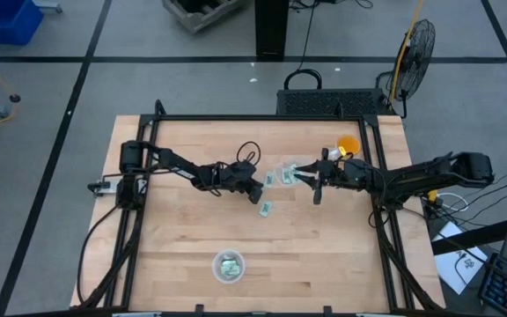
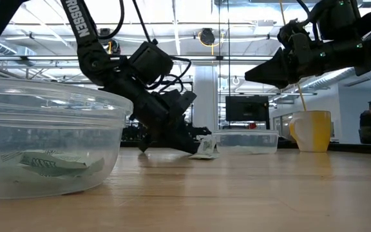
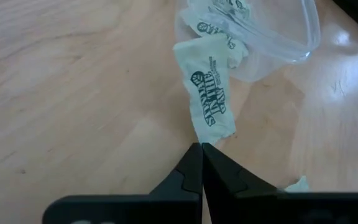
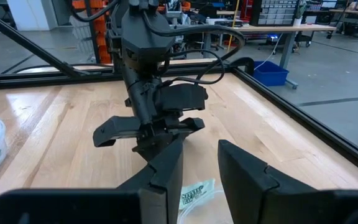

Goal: Pick and place Stevia / Truvia into bins
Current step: Put the stevia packet into the transparent container

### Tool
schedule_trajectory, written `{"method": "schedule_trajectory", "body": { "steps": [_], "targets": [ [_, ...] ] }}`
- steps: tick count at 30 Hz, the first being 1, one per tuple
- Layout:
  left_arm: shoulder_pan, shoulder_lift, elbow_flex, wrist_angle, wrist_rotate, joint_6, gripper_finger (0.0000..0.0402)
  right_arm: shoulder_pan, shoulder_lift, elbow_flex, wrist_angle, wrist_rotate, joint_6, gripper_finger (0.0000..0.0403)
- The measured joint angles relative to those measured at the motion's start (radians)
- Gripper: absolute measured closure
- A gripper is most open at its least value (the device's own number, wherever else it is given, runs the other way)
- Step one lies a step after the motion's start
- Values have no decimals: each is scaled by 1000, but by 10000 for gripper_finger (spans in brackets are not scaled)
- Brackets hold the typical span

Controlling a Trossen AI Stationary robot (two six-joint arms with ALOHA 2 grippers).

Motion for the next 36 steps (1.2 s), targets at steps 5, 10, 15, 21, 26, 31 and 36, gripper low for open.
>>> {"method": "schedule_trajectory", "body": {
  "steps": [5,10,15,21,26,31,36],
  "targets": [
    [-1,1,-1,37,-3,16,397,0,0,0,0,0,0,309],
    [1,-28,-1,48,-6,23,398,0,0,0,0,-3,0,309],
    [0,-81,0,29,-1,42,399,0,0,0,-1,-3,0,309],
    [-8,-120,0,-60,13,342,362,0,0,0,-1,-4,0,309],
    [-28,-132,1,-115,-19,612,306,0,0,0,-1,-4,0,309],
    [-58,-120,1,-161,-44,774,263,0,0,0,4,1,-8,309],
    [-71,-119,2,-125,-131,802,253,0,0,0,30,1,-34,309]
  ]
}}
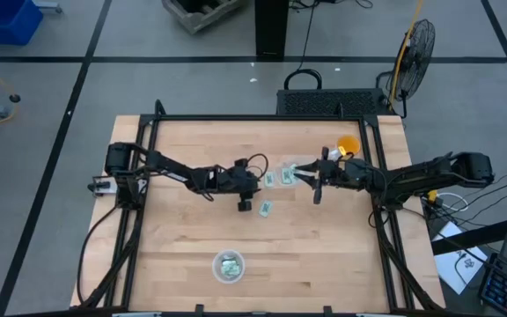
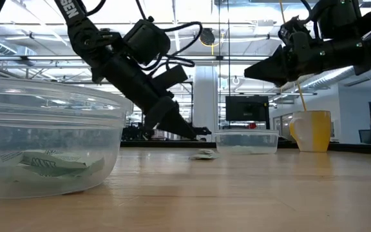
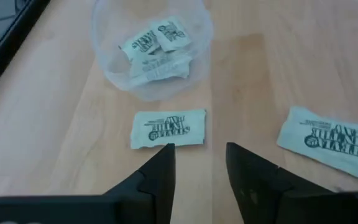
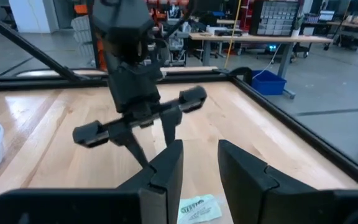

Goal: Pick and place Stevia / Truvia into bins
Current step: Put the stevia packet into the transparent container

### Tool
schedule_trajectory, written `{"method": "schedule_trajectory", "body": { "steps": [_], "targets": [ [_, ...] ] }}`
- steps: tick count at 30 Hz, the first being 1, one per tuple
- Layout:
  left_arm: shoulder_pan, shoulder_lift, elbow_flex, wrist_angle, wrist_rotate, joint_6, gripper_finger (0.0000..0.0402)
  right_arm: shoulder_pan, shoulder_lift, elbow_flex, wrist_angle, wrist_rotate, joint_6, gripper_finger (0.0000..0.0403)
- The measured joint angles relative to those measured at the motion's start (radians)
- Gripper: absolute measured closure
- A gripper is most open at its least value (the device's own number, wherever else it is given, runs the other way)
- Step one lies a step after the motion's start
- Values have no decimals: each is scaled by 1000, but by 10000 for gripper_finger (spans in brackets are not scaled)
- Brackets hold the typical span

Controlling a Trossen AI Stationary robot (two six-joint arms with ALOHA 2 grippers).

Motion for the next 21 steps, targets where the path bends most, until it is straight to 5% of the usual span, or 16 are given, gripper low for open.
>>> {"method": "schedule_trajectory", "body": {
  "steps": [9,21],
  "targets": [
    [14,18,58,5,1,7,252,-2,0,0,52,0,-1,309],
    [14,41,188,-250,-29,57,252,-3,0,0,63,-4,5,309]
  ]
}}
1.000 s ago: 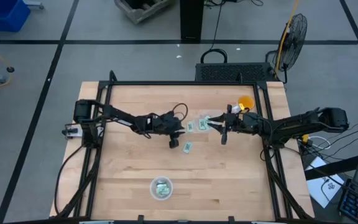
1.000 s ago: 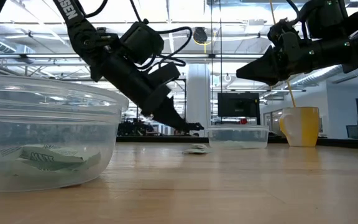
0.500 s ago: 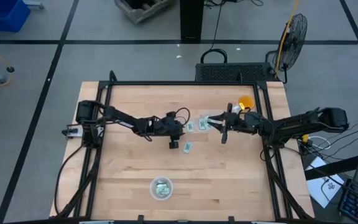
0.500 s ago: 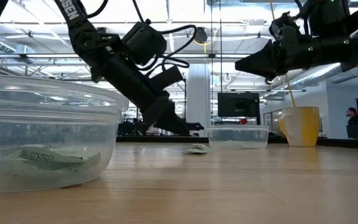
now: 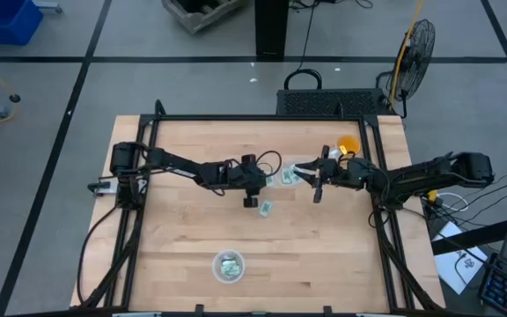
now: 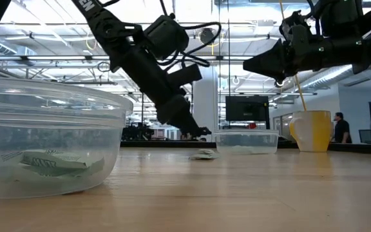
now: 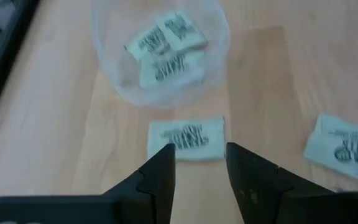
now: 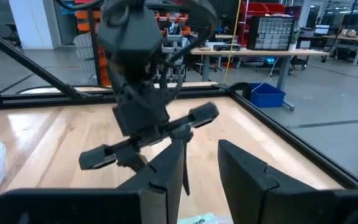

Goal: Pick and place Stevia / Truvia into bins
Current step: Put the stevia packet into the transparent container

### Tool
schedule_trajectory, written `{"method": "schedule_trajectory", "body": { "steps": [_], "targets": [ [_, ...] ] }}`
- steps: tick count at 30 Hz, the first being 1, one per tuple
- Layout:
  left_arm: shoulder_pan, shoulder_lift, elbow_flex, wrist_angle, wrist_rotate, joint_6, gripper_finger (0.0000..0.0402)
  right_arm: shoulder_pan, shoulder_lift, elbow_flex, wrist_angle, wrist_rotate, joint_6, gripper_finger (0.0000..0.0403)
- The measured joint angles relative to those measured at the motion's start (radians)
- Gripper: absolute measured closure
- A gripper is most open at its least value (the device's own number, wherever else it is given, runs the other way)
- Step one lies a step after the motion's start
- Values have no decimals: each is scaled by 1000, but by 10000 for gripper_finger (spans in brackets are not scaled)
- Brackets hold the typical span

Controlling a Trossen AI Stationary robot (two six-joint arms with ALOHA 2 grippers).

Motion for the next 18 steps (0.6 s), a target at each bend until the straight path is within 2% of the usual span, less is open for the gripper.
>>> {"method": "schedule_trajectory", "body": {
  "steps": [4,9,13,18],
  "targets": [
    [-2,25,-1,-10,3,23,252,0,0,0,-5,0,0,309],
    [-17,38,-2,-7,-83,123,252,0,0,0,-3,0,0,309],
    [-18,41,-2,-11,-35,131,252,0,0,0,-1,0,-6,309],
    [-18,88,-2,36,-25,137,252,0,0,0,0,0,-7,309]
  ]
}}
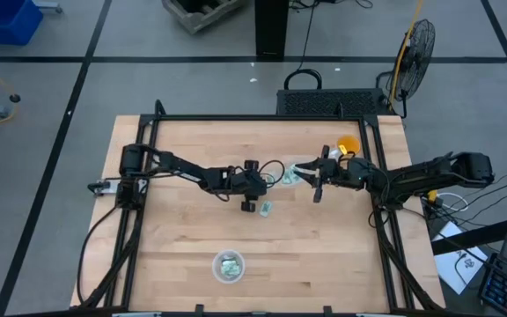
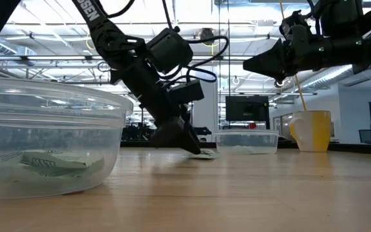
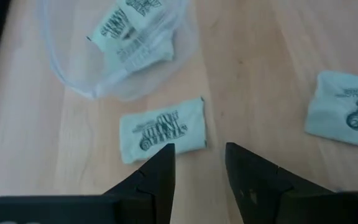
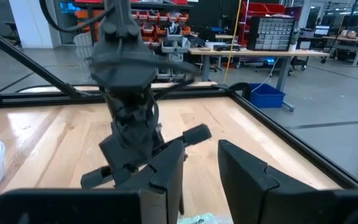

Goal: Pick and place Stevia / Truvia into bins
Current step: Put the stevia packet into the transparent container

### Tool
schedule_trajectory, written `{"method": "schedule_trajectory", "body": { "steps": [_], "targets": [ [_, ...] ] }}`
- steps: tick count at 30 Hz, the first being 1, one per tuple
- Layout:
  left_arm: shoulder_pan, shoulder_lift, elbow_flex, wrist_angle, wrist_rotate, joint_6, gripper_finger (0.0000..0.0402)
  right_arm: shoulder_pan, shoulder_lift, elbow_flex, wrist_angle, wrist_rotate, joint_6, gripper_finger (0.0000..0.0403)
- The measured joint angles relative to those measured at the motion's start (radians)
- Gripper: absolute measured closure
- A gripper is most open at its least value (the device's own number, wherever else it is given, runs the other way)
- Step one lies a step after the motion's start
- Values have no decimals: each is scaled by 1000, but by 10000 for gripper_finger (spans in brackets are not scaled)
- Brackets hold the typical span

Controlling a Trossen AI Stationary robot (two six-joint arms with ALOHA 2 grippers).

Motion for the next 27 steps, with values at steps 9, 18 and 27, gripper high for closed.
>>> {"method": "schedule_trajectory", "body": {
  "steps": [9,18,27],
  "targets": [
    [-4,18,0,49,-45,15,252,0,0,0,-3,0,2,309],
    [3,20,0,62,-43,43,252,0,0,0,-4,0,2,309],
    [43,20,0,61,68,32,300,0,0,0,-1,0,2,309]
  ]
}}
